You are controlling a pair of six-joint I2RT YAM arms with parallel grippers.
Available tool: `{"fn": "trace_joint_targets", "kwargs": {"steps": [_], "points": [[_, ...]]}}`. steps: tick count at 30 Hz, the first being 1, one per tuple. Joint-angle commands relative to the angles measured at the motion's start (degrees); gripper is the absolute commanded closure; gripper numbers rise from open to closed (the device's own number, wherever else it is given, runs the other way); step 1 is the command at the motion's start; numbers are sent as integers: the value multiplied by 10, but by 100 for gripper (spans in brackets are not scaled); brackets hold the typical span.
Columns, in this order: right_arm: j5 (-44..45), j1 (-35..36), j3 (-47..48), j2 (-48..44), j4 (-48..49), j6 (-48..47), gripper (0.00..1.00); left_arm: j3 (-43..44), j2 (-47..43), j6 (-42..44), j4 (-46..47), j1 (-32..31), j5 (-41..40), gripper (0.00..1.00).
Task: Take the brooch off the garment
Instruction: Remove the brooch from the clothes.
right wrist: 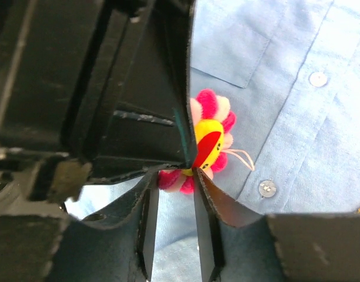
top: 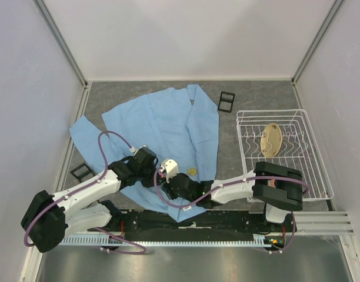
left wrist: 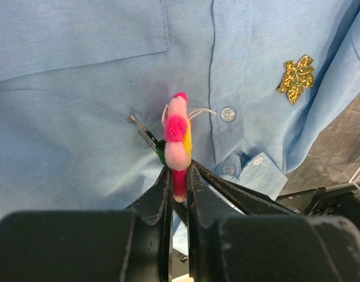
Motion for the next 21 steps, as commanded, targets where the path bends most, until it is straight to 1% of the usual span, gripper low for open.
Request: {"fn": "trace_joint_targets", "kwargs": {"steps": [1,2,3,5,6,8,9,11,12,14,15,19,21], "points": [[1,4,40,5,24,33,70,37,-1,-13,42,-5,31,98],[1,4,45,7,22,41,71,40,-5,-10,42,-5,32,96],[3,4,45,11,17,46,77,42,-10,-5,41,-5,33,92],[4,-1,46,12,13,60,83,42,-18,1,41,-5,28,86],[1,-4,45,14,10,72,87,41,-32,5,42,-5,23,80],[-3,-13,38,14,14,87,91,37,-50,12,41,-5,11,74],[-19,-16,35,12,23,101,94,35,-68,18,42,-5,6,68],[-40,-29,19,13,42,115,96,28,-85,20,39,-5,-6,60],[-62,-33,12,12,64,130,99,25,-103,24,38,-5,-16,56],[-75,-43,-4,11,81,143,100,19,-113,26,32,-5,-31,54],[-85,-46,-9,11,101,148,100,16,-117,25,28,-5,-34,50],[-134,-65,-39,19,144,181,100,6,-121,20,17,-5,-43,47],[-145,-75,-47,21,161,191,100,-1,-123,17,15,-5,-46,47]]}}
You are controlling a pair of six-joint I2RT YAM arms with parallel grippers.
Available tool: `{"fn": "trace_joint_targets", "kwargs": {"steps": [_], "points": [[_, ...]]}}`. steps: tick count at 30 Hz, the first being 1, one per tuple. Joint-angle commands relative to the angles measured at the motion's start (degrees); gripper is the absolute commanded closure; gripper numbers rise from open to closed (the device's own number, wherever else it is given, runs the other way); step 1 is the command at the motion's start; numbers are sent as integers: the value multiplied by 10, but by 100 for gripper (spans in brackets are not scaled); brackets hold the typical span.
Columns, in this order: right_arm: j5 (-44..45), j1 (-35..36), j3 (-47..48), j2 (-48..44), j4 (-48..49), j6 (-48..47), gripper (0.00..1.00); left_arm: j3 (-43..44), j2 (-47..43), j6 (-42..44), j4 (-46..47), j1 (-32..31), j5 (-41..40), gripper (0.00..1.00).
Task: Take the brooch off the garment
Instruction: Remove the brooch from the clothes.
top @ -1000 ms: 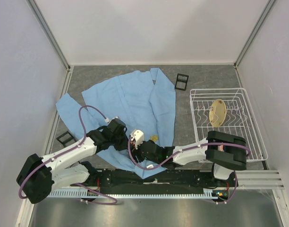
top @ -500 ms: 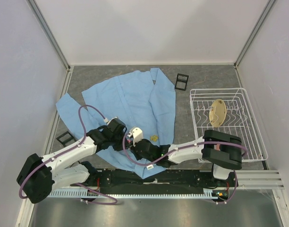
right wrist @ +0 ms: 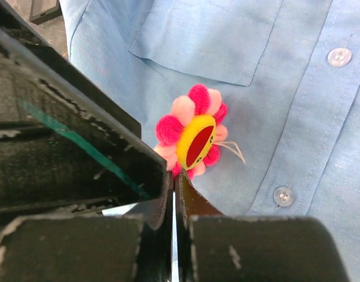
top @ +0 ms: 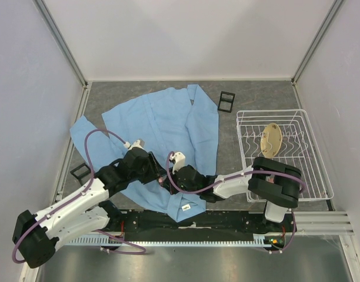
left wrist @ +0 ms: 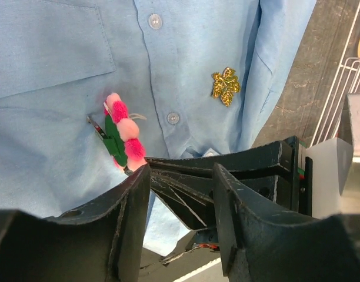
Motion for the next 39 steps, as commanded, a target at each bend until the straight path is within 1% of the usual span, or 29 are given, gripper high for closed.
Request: {"fn": "trace_joint_targets", "kwargs": {"steps": [1,4,5,7,9,11,12,13,16,17,18,20,22,26,28,31,32,33,38,39], "points": [[-61,-16,-24,12,88,46,100,-12,-8,-2,12,-3,-23,47],[-74,-31,-19,10,86,37,100,-19,-8,-5,17,-3,-30,51],[-77,-34,-14,9,67,24,100,-20,-6,-4,19,-3,-31,51],[-88,-39,14,11,42,0,100,-20,-1,7,26,-3,-28,45],[-91,-40,39,18,-10,-38,100,-16,9,20,26,-3,-28,36],[-123,-43,75,27,-51,-60,99,-2,16,40,22,-3,-30,34],[-125,-44,92,28,-65,-74,99,6,26,45,15,-3,-37,33],[-131,-48,100,31,-75,-79,98,23,30,49,-7,-2,-42,33],[-140,-54,119,35,-109,-101,93,60,57,66,-40,1,-55,32],[-140,-56,120,34,-116,-103,90,68,63,63,-68,2,-61,33],[-140,-57,124,34,-118,-110,89,73,68,62,-75,3,-65,34],[-146,-64,128,33,-126,-115,86,73,71,64,-71,4,-60,34],[-149,-70,134,32,-130,-117,84,68,76,63,-68,4,-51,34],[-154,-75,131,21,-117,-100,77,61,90,48,-60,4,-36,31],[-155,-77,126,20,-104,-86,75,49,90,34,-49,4,-27,32],[-147,-79,124,20,-83,-55,75,20,65,-1,-24,4,-29,37],[-141,-79,124,19,-78,-45,75,9,43,-18,-15,4,-29,41],[-136,-79,125,19,-77,-43,76,-1,31,-25,-9,4,-33,43],[-127,-86,130,11,-88,-45,80,-42,-28,-35,5,4,-40,46],[-130,-88,132,11,-91,-43,81,-44,-35,-34,3,4,-40,48]]}}
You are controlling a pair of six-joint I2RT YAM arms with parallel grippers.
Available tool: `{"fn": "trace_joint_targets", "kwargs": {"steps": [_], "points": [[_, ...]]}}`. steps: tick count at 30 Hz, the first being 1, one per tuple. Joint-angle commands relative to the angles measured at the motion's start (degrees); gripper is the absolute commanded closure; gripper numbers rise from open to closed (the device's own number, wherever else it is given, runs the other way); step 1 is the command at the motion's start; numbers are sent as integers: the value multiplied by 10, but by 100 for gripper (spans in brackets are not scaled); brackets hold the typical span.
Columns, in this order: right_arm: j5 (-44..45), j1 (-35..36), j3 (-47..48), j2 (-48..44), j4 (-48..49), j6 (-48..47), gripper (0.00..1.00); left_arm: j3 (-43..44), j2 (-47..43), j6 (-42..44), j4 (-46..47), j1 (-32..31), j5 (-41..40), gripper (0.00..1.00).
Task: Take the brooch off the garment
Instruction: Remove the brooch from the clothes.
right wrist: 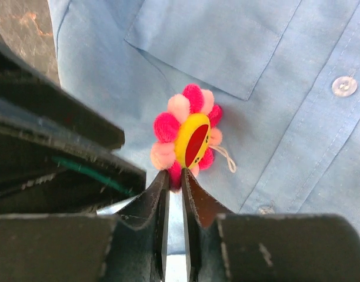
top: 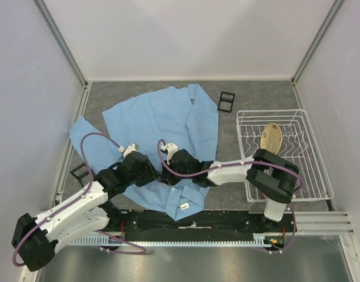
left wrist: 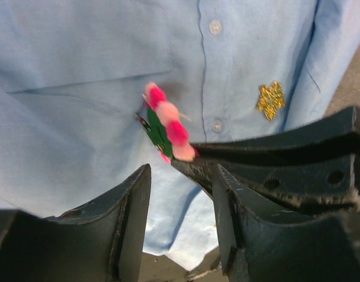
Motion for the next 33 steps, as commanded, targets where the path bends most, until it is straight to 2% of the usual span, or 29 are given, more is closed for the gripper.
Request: {"fn": "trace_joint_targets", "kwargs": {"steps": [1,2,8,22,26,33], "points": [[20,-16,29,-18,51,17,82,-19,-33,-33,28,-6,24,53],[20,-17,29,-19,48,20,83,-20,-34,-33,28,-6,26,60],[14,-18,-4,-37,47,36,83,-19,-19,-25,40,-6,30,67],[32,-18,-24,-34,21,20,84,10,35,20,48,-5,-28,60],[29,-19,-31,-36,18,18,84,-2,37,10,59,-5,-31,68],[28,-18,-43,-38,19,18,84,-22,40,2,71,-1,-41,73]]}}
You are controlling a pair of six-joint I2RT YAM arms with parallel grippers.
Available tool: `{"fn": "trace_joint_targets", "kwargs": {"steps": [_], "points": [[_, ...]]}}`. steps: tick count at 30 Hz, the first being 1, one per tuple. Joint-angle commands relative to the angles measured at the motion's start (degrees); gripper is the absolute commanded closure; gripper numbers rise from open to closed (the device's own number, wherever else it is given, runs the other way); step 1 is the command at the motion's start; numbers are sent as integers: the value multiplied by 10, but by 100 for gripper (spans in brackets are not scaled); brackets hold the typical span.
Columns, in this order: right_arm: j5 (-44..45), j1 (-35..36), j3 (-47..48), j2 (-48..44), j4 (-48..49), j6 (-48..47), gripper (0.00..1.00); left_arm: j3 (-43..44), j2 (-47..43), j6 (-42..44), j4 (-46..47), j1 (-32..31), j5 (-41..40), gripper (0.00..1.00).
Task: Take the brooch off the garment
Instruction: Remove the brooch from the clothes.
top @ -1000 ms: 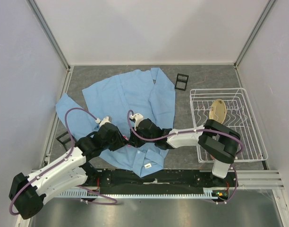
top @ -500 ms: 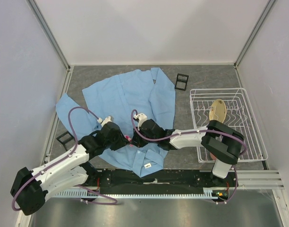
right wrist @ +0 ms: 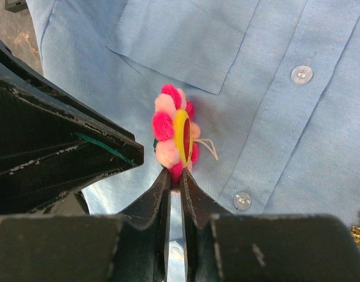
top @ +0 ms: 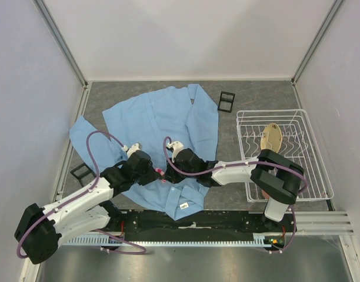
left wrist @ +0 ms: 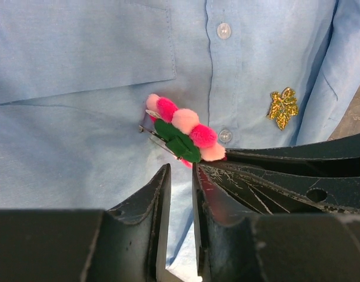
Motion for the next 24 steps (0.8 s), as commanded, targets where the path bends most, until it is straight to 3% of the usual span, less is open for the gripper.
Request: {"fn": "trace_joint_targets", "kwargs": {"steps": [1,24], "points": [[10,-1,-15,-14,4,-6,84,-7,4,-2,27,4,-35,74],[-13,-1,-20,-16,10,-7,84,-28,75,-5,94,42,35,78]]}}
